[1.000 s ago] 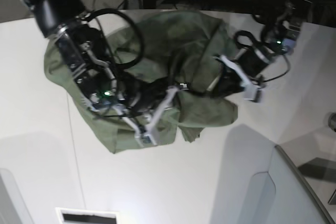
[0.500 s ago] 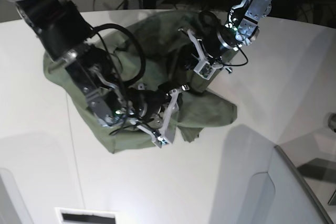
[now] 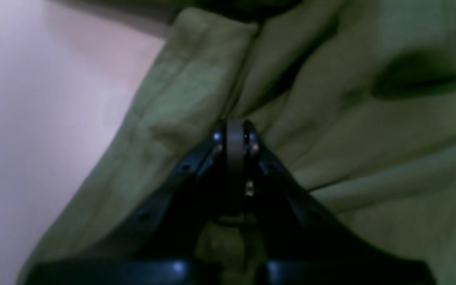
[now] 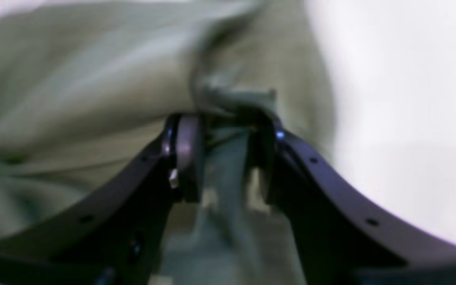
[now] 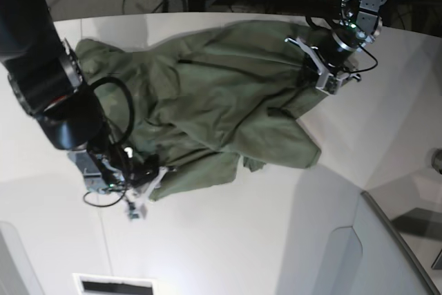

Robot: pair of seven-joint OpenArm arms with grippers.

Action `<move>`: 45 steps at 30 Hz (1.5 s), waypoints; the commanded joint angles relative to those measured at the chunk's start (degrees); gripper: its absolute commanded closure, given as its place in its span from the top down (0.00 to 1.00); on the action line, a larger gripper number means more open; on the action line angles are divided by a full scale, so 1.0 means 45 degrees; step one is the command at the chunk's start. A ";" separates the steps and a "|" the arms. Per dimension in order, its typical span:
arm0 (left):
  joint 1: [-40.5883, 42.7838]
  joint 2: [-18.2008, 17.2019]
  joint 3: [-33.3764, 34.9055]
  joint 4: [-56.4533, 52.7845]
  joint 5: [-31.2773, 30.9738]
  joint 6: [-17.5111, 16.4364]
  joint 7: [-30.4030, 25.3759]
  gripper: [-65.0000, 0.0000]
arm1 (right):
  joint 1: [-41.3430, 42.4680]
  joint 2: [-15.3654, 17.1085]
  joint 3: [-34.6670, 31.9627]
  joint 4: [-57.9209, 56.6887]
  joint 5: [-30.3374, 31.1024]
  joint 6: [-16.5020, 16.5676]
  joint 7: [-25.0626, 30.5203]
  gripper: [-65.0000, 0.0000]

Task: Layout the t-shirt on the table in an organized manner, then fold the t-shirt properly
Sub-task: 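Grasp the shirt with both grippers and pull it apart to spread, then stretch the shirt flat by pulling the grippers away from each other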

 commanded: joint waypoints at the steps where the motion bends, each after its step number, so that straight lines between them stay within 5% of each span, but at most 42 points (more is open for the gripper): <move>1: 0.0153 -0.0207 -0.0200 -0.0149 0.0504 0.0322 0.1289 0.00 | 0.0486 0.0134 0.0071 -0.0319 -0.0085 -0.0148 0.0289 0.31; 4: 0.0173 -0.0207 -0.0630 -0.0129 0.0504 0.0322 0.2071 0.00 | 0.0720 0.0564 0.0091 -0.0885 -0.0066 -0.0187 0.1383 0.31; 9: 0.0778 -0.0168 -0.1255 -0.0012 0.0446 0.0322 0.2325 0.00 | 0.0818 0.1150 0.0091 -0.0866 -0.0027 -0.3176 0.2594 0.32; 13: 0.1579 -0.0129 -0.1939 0.0418 0.0387 0.0322 0.2325 0.00 | 0.0994 0.1794 0.0130 -0.0846 0.0032 -0.3977 0.3630 0.31; 16: 0.2204 -0.0090 -0.2642 0.1531 0.0368 0.0322 0.2325 0.00 | 0.1169 0.1990 0.0579 -0.0456 0.0012 -0.3977 0.3239 0.31; 18: 0.2341 0.0106 -0.3052 0.2547 0.0368 0.0322 0.2403 0.00 | 0.0876 0.2244 0.0697 0.0795 0.0012 -0.3782 0.1266 0.31; 22: 0.1951 0.0281 -0.3306 0.4091 0.0407 0.0322 0.2422 0.00 | -0.0960 0.2615 0.0892 0.5894 0.0012 -0.1984 -0.2583 0.31; 28: 0.0075 0.1063 -0.2349 0.3973 0.0504 0.0322 0.3516 0.00 | -0.3558 0.2068 0.2650 1.0192 -0.0046 -0.1945 -0.5689 0.31; 37: -0.2230 0.1414 -0.0219 0.0906 0.0524 0.0322 0.3946 0.00 | -0.4242 0.1911 0.3940 0.7847 -0.0066 -0.1945 -0.5591 0.31; 45: -0.4965 0.1629 -0.0063 -0.1106 0.0504 0.0322 0.3927 0.00 | -0.2757 0.2595 0.3901 0.3080 -0.0066 -0.1945 -0.2895 0.31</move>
